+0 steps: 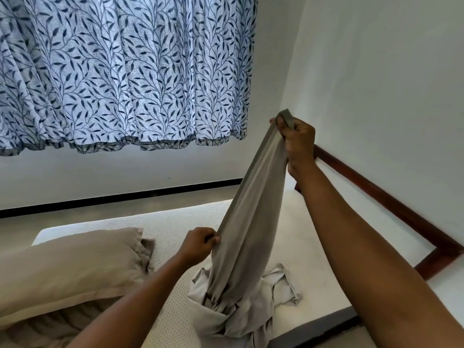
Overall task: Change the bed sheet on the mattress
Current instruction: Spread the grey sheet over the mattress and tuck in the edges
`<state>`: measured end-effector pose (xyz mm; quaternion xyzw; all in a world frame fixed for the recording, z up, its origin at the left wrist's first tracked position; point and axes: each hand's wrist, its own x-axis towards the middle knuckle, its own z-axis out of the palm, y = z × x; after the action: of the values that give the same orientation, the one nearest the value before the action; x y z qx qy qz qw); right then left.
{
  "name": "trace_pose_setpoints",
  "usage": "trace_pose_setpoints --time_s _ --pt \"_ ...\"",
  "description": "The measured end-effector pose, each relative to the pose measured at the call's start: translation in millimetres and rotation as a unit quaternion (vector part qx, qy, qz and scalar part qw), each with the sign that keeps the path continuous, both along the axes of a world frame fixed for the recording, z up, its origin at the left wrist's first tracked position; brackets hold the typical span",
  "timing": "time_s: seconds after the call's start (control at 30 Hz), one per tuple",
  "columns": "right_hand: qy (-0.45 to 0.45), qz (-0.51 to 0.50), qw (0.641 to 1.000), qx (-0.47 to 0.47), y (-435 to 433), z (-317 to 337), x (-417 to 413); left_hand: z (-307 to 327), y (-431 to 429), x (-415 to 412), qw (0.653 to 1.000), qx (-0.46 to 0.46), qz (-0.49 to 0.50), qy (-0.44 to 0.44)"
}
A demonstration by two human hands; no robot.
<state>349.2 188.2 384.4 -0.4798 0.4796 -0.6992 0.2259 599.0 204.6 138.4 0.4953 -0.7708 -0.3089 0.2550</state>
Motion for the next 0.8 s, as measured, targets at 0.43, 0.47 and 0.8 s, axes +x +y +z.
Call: trace_pose_setpoints --time_s 0.43,0.47,0.8 --pt "0.454 0.145 0.862 0.176 15 -54 34 184 -27 -43 0.952 -0.133 0.009 0.274" --pt "0.446 0.127 0.871 0.165 14 -47 34 179 -28 -39 0.951 -0.124 0.004 0.284" --pt "0.434 0.199 0.873 0.099 -1 5 55 144 -21 -17 0.946 -0.104 -0.031 0.305"
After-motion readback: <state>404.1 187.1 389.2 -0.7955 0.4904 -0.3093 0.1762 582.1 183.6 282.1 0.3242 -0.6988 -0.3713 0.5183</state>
